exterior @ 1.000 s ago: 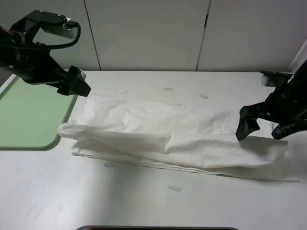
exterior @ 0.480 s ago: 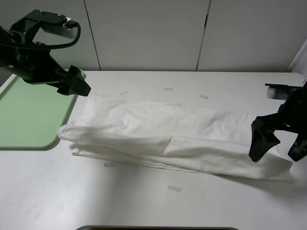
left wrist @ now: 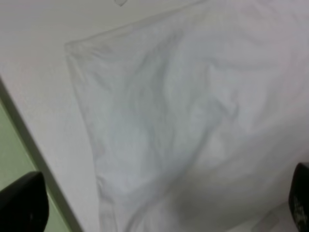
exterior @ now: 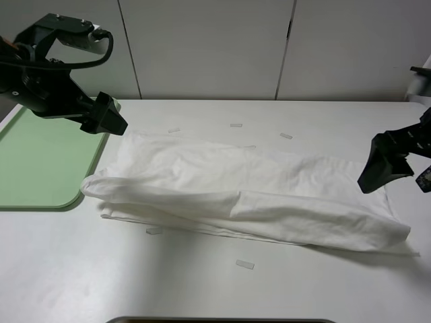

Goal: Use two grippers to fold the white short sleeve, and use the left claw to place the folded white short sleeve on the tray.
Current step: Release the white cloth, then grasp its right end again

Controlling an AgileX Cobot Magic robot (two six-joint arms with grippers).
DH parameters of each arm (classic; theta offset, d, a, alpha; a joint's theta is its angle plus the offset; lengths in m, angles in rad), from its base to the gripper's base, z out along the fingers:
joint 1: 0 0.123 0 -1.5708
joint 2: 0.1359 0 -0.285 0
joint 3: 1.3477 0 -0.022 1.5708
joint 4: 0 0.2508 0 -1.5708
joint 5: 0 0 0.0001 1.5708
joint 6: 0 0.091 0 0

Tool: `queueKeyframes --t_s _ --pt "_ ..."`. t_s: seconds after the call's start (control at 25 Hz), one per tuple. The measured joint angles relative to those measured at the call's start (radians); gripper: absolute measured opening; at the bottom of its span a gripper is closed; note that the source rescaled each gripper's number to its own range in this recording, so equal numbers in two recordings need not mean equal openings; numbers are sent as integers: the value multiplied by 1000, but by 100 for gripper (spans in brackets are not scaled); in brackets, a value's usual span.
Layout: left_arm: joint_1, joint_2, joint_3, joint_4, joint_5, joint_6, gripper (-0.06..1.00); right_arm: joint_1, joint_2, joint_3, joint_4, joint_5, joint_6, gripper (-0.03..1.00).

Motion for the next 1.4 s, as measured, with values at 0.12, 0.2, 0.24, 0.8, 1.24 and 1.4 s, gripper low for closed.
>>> queueKeyframes --t_s 0.12,0.2,0.24,0.8,1.24,1.4 --pt "0 0 0 0 0 0 100 0 5 0 8 -50 24 100" --pt "0 0 0 0 0 0 100 0 66 0 43 -158 30 100" --pt "0 0 0 0 0 0 100 0 112 0 79 -223 14 100" --pt "0 0 0 1 3 0 100 229 354 -1 193 -332 -110 100" --pt "0 0 0 2 5 -1 99 379 354 -1 174 -130 -110 100" --pt "0 0 0 2 6 -1 99 419 316 -1 93 -232 -73 100"
